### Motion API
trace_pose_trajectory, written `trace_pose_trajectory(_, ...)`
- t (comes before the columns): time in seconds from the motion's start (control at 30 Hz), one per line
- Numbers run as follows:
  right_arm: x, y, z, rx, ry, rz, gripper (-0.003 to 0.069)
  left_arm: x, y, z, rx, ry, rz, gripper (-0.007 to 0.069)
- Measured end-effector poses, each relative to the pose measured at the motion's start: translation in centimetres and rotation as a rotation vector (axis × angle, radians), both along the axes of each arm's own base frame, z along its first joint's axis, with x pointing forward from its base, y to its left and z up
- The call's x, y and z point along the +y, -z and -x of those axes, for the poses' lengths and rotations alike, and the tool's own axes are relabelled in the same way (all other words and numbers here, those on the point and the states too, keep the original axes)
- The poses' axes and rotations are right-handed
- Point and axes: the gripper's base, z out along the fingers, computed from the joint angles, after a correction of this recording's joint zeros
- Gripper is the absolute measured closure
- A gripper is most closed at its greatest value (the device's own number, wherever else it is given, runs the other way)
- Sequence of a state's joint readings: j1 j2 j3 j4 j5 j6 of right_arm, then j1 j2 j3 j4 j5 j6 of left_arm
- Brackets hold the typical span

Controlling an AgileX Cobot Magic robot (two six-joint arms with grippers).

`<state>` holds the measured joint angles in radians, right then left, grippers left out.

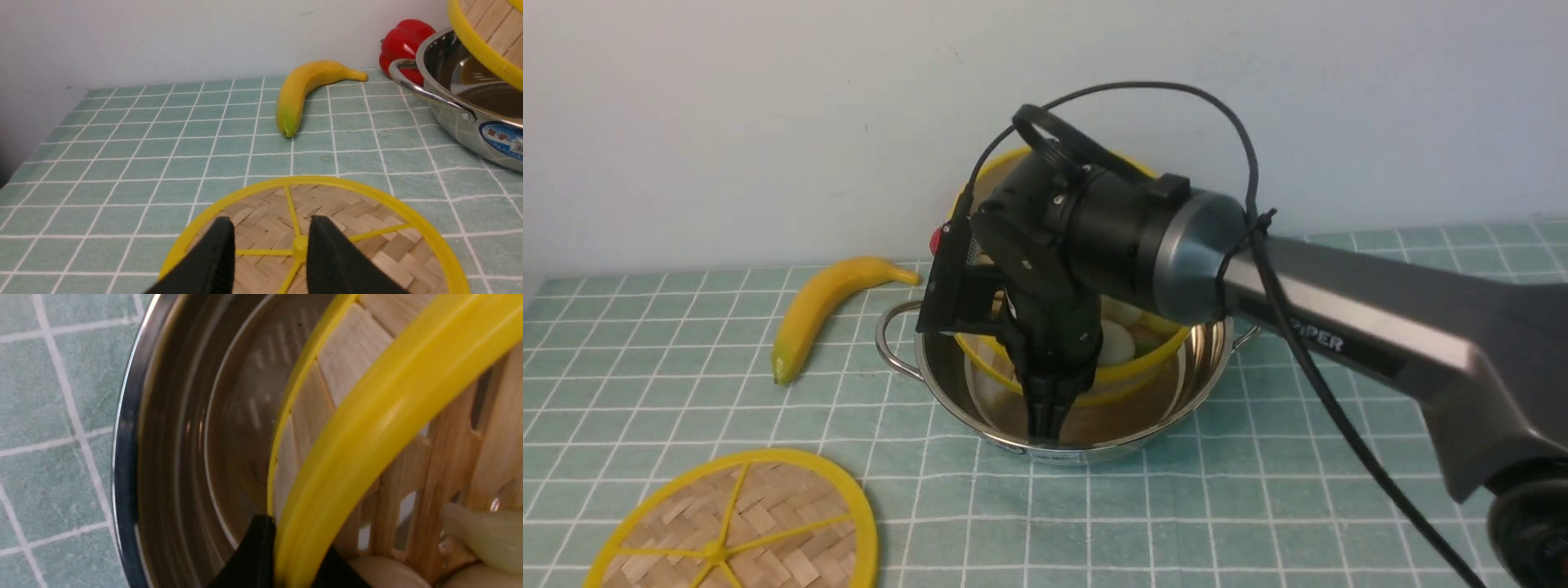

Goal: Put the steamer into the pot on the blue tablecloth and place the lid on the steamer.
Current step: 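Place the bamboo steamer basket of food into the steel pot with the right gripper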

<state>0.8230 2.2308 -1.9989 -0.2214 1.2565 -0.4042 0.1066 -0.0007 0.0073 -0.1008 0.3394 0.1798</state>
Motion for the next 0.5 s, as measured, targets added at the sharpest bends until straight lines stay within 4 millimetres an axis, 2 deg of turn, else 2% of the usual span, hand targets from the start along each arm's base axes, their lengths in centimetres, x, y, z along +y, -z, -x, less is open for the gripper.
trace_pose_trajectory(0.13, 0.1, 0.3, 0.1, 0.013, 0.003, -0.007, 0.0601, 0.0, 0.0, 0.0, 0.0, 0.0, 0.0, 0.0382)
trace_pose_trajectory(0.4, 0.4, 2.8, -0.2, 0.049, 0.004, 0.03, 0.0601, 0.0, 0.0, 0.0, 0.0, 0.0, 0.0, 0.0382)
trace_pose_trajectory(0.5, 0.5, 3.1, -0.2, 0.059, 0.011, 0.029, 0.0601, 0.0, 0.0, 0.0, 0.0, 0.0, 0.0, 0.0382)
